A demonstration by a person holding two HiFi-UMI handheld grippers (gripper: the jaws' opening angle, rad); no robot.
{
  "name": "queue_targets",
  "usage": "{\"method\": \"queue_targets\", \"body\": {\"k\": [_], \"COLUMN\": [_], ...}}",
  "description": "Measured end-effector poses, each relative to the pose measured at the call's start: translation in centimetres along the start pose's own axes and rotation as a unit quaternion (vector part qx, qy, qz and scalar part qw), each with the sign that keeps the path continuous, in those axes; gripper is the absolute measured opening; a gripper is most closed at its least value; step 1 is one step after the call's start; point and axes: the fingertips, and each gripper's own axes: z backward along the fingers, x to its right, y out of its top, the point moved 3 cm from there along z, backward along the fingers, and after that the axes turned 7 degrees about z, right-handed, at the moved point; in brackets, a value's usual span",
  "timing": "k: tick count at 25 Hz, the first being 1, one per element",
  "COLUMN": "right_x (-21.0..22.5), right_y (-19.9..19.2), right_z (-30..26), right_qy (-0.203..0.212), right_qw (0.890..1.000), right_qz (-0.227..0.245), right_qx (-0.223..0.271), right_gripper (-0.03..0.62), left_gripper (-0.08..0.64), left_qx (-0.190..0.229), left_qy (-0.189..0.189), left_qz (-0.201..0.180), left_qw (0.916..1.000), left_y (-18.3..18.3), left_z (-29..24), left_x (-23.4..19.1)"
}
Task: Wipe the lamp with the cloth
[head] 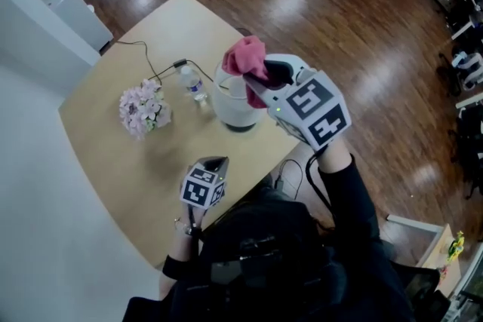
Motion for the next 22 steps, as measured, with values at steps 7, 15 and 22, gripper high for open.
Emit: {"method": "queue_targets", "body": {"k": [7, 15, 22], "right_x": [-3.1, -1.4, 4.3], "right_y": [3.1, 5.4, 4.4], "right_z": [-3.3, -9.0, -10.2], "right_qy": [0.034, 0.047, 0.005], "right_qw": [0.999, 0.997, 0.998], "right_qz": [0.042, 0.063, 0.061], "right_qx": [0.002, 0.005, -0.019], "right_gripper": [0.129, 0.129, 0.129], "left_gripper": [0.002, 0.002, 0.002], "left_qx": [0.016, 0.033, 0.031], "left_qy": [0.021, 0.06, 0.07], "left_qz": [0.033, 0.083, 0.093], "left_qw": [0.9991, 0.9942, 0.9927], "left_y": [-1.7, -3.0, -2.6], "left_z": [2.1, 4.2, 3.8], "left_x": [-1.8, -4.7, -5.2]}}
